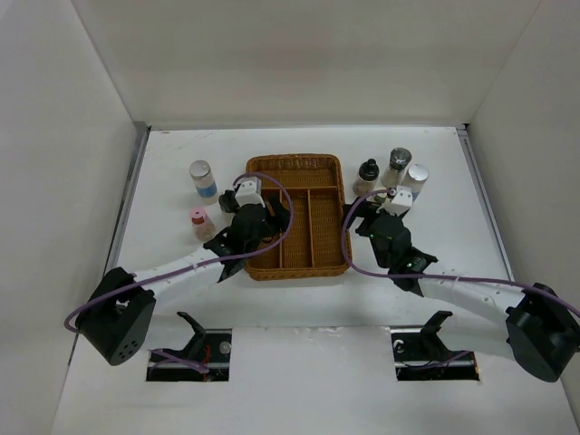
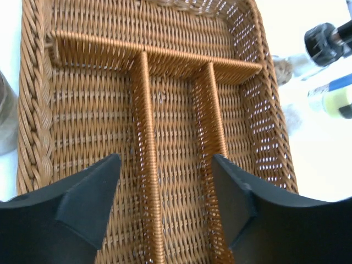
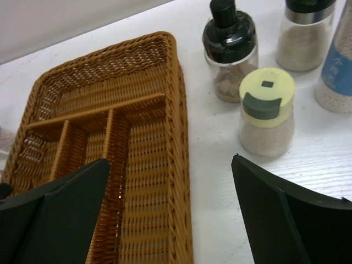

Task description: Organize the condiment bottles

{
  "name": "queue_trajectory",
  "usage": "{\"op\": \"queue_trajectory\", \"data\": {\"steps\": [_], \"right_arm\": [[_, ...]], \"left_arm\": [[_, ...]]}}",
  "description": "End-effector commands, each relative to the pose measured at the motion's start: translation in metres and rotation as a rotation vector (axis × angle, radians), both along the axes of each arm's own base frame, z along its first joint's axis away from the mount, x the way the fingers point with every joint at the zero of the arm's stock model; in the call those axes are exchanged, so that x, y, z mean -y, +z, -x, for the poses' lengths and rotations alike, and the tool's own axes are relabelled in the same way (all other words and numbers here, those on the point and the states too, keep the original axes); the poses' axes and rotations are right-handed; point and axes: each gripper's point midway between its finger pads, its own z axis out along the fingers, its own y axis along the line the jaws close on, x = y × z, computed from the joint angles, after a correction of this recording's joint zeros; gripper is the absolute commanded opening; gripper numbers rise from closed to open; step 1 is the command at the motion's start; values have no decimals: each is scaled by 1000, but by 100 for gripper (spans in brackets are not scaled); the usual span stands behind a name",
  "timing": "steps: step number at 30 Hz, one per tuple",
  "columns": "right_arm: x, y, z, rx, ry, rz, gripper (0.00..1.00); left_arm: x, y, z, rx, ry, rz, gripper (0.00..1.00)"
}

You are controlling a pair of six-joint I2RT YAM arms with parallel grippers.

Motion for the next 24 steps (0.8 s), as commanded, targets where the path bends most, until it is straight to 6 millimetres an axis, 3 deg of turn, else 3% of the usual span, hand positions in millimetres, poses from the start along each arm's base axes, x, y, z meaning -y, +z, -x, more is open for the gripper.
{"op": "queue_trajectory", "data": {"steps": [1,6,11,12,14,15,17,18,21,24], "right_arm": [[-16,19,-4,54,45,-94,100],[-27,15,-2,41,91,-96,100],[-44,8,2,6,172,-117,100],[-48,9,3,8,197,-128,90],[-51,13,4,16,214,-140,48],[-52,12,5,13,219,-140,31],[-55,7,5,-3,228,-130,17],[-57,7,5,-8,237,-128,16],[-61,0,5,-23,244,-119,19],[-63,-3,5,-34,251,-119,27]], "left_arm": [[7,30,-3,52,2,72,69],[-2,41,1,81,14,90,67],[-26,81,0,203,67,93,62],[-34,90,-1,225,93,81,58],[-56,106,-5,248,168,39,47],[-68,112,-6,249,209,12,38],[-95,121,-8,239,303,-36,19],[-110,122,-8,232,354,-56,17],[-148,126,-7,211,487,-107,22],[-174,123,-6,185,583,-150,46]]}}
